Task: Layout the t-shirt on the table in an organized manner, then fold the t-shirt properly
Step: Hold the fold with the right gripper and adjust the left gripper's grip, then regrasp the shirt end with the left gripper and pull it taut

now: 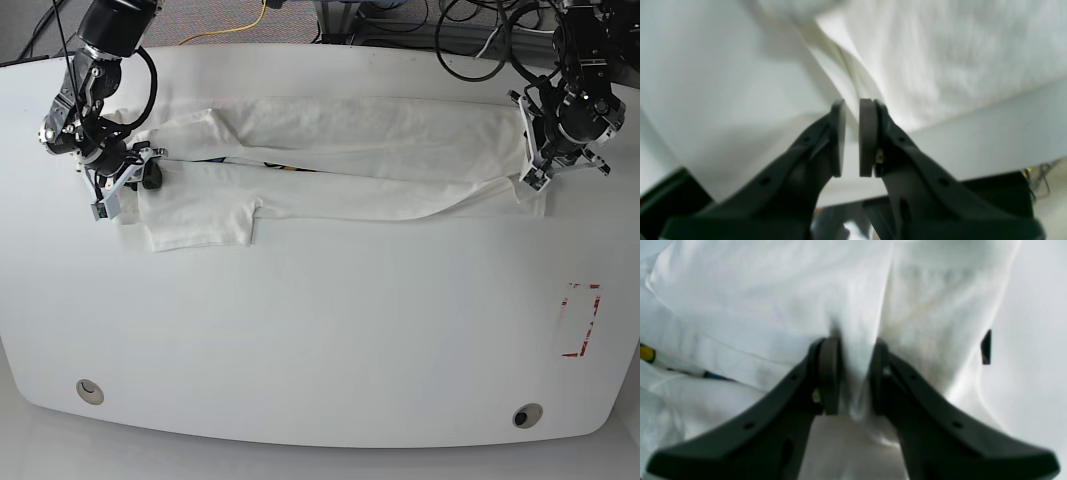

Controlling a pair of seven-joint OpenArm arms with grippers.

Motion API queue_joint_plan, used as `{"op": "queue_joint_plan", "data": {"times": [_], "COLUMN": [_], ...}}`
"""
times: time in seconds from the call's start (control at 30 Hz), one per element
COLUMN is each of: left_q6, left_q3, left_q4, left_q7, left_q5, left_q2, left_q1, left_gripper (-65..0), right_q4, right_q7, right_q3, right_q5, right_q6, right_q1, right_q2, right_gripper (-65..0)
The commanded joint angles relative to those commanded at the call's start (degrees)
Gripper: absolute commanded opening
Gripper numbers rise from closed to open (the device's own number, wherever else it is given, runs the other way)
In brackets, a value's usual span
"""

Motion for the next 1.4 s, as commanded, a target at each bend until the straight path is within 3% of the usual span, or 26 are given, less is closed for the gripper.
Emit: {"op": "queue_joint_plan", "data": {"times": [0.17, 0.37, 0.67, 0.97, 1.1, 1.4], "left_q6": [0.0, 0.0, 0.0, 0.0, 0.0, 0.0], "left_q3": [-2.11, -4.48, -1.85, 2.81, 3.25, 3.16], "left_q4": [0.0, -0.26, -7.12, -18.46, -19.25, -13.71], "left_q7": [2.99, 4.57, 4.13, -2.37, -2.9, -2.81], "left_q5": [0.0, 0.44, 0.7, 0.7, 0.7, 0.26], "left_q2": [2.46, 5.36, 9.05, 9.14, 8.62, 3.34], "left_q1": [-6.15, -13.8, -21.19, -22.33, -21.71, -15.03], "left_gripper": [-41.1, -41.1, -41.1, -41.1, -41.1, -41.1], "right_q4": [0.0, 0.0, 0.0, 0.0, 0.0, -0.44], "right_q7": [0.0, 0.0, 0.0, 0.0, 0.0, 0.0], "right_q3": [0.0, 0.0, 0.0, 0.0, 0.0, 0.0], "right_q5": [0.0, 0.0, 0.0, 0.0, 0.0, 0.0], "right_q6": [0.0, 0.0, 0.0, 0.0, 0.0, 0.0], "right_q1": [-0.09, -0.09, -0.09, 0.0, 0.0, 0.09], "right_q2": [0.0, 0.0, 0.0, -0.62, -0.79, -1.14], "right_gripper": [-49.8, -49.8, -49.8, -49.8, -49.8, -49.8]}}
